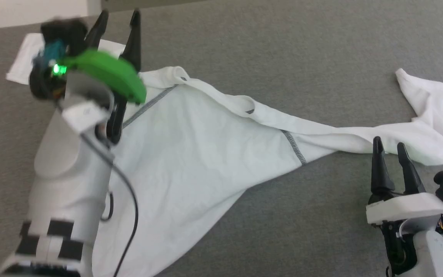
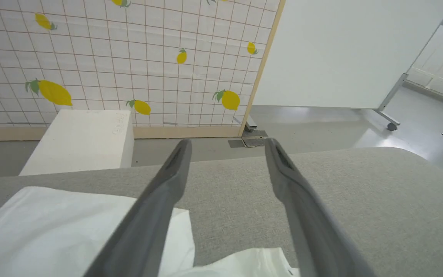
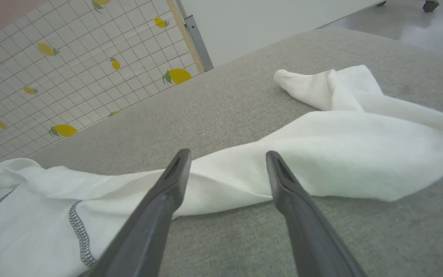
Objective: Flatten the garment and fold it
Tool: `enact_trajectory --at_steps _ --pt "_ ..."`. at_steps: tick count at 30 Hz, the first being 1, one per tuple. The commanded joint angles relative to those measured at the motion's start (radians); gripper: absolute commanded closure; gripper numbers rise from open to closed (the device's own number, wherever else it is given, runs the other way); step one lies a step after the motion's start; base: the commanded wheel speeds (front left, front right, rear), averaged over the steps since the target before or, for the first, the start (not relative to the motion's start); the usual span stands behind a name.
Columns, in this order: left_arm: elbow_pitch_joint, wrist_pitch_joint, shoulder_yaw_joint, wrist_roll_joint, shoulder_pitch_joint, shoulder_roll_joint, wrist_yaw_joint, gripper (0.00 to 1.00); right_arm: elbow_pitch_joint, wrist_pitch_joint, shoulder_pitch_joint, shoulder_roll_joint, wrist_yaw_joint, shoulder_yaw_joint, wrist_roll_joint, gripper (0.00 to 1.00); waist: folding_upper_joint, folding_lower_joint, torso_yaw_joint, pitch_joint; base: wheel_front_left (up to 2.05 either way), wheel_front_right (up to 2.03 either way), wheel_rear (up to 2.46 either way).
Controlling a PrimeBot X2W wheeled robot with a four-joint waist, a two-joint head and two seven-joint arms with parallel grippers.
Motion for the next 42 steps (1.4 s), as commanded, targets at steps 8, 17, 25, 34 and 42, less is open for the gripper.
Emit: enact_trajectory --at_steps 8,17,25,34,42 --pt "-0.168 -0.142 0.105 -0.064 0.389 0.007 0.057 0.0 -0.022 0.059 0.06 0.0 -0.002 -0.019 -0.043 0.0 0.0 -0.0001 0.181 -0.18 0.0 0.0 0.0" --pt "-0.354 -0.155 0.172 -0.099 0.684 -0.053 0.127 0.0 -0.121 0.343 0.083 0.0 -0.002 0.012 -0.224 0.0 0.0 -0.0001 0.201 -0.208 0.0 0.0 0.0" --pt "-0.427 -0.15 0.167 -0.105 0.757 -0.072 0.149 0.0 -0.157 0.721 -0.043 0.0 -0.002 0.255 -0.24 0.0 0.0 -0.0001 0.221 -0.186 0.0 0.0 0.0" --pt "-0.421 -0.133 0.133 -0.11 0.736 -0.077 0.135 0.0 0.065 0.961 -0.157 0.0 -0.002 0.454 -0.261 0.0 0.0 -0.0001 0.287 -0.165 0.0 0.0 0.0" --pt "-0.401 -0.131 0.126 -0.114 0.744 -0.07 0.132 0.0 0.125 0.938 -0.154 -0.035 -0.002 0.51 -0.205 1.0 0.0 -0.0001 0.295 -0.189 0.0 0.0 0.0"
